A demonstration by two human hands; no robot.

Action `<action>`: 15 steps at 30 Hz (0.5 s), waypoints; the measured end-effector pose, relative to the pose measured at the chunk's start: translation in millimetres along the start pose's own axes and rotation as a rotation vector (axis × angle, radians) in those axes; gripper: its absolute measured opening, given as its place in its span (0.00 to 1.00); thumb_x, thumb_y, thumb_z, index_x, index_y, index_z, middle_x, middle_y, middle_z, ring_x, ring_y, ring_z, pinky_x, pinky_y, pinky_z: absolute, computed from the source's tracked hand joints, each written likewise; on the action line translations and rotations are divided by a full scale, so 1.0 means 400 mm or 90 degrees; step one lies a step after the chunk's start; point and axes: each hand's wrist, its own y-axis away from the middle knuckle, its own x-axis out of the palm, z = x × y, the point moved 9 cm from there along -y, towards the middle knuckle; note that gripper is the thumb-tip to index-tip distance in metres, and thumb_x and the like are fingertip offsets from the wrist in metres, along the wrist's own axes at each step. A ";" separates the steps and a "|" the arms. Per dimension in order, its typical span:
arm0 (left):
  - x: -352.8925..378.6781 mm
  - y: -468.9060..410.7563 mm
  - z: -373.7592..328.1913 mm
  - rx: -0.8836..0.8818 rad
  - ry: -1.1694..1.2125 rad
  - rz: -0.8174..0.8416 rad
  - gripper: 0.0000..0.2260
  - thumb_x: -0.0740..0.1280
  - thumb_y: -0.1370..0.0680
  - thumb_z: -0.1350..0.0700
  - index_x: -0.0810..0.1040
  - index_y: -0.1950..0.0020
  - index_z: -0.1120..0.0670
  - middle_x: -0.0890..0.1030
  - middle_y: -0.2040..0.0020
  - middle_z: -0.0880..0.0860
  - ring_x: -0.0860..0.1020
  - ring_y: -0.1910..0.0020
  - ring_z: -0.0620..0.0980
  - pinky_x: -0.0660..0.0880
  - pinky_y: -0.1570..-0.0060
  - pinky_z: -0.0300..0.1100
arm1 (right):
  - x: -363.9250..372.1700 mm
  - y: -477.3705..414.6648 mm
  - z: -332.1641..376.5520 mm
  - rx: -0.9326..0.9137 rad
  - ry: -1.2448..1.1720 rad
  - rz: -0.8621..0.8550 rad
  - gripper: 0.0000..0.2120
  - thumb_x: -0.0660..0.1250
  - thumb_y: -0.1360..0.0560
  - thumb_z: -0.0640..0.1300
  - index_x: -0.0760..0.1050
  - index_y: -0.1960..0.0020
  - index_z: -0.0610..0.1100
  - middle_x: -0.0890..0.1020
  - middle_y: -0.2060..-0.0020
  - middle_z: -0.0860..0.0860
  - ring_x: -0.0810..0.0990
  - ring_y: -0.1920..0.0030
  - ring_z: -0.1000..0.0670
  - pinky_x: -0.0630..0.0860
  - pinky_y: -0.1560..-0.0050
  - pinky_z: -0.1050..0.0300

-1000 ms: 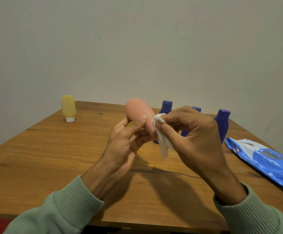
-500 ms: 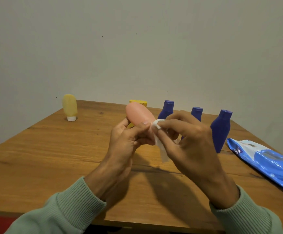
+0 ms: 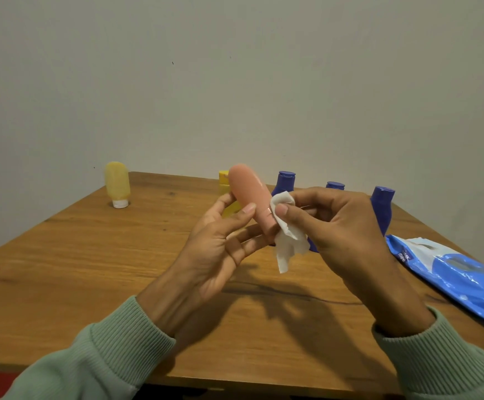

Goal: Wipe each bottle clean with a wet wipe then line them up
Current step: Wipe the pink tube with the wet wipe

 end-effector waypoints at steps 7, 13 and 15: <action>0.010 0.006 0.010 -0.021 0.030 -0.010 0.27 0.68 0.30 0.59 0.68 0.32 0.57 0.79 0.41 0.64 0.80 0.44 0.62 0.80 0.49 0.54 | 0.046 0.017 0.024 -0.115 0.167 0.030 0.10 0.72 0.29 0.43 0.82 0.48 0.47 0.81 0.56 0.57 0.79 0.55 0.58 0.78 0.57 0.67; 0.012 0.011 -0.012 0.006 0.074 -0.013 0.26 0.66 0.29 0.61 0.66 0.32 0.59 0.83 0.47 0.62 0.84 0.52 0.57 0.82 0.53 0.51 | -0.013 0.007 0.027 -0.115 0.163 -0.066 0.08 0.72 0.29 0.45 0.80 0.50 0.49 0.80 0.58 0.57 0.80 0.58 0.58 0.77 0.60 0.69; 0.011 0.009 -0.012 0.005 0.081 -0.014 0.28 0.65 0.28 0.61 0.64 0.29 0.60 0.83 0.47 0.63 0.84 0.52 0.58 0.82 0.54 0.51 | -0.010 0.009 0.036 -0.126 0.170 -0.055 0.08 0.72 0.29 0.45 0.81 0.50 0.49 0.80 0.58 0.58 0.79 0.58 0.59 0.76 0.60 0.69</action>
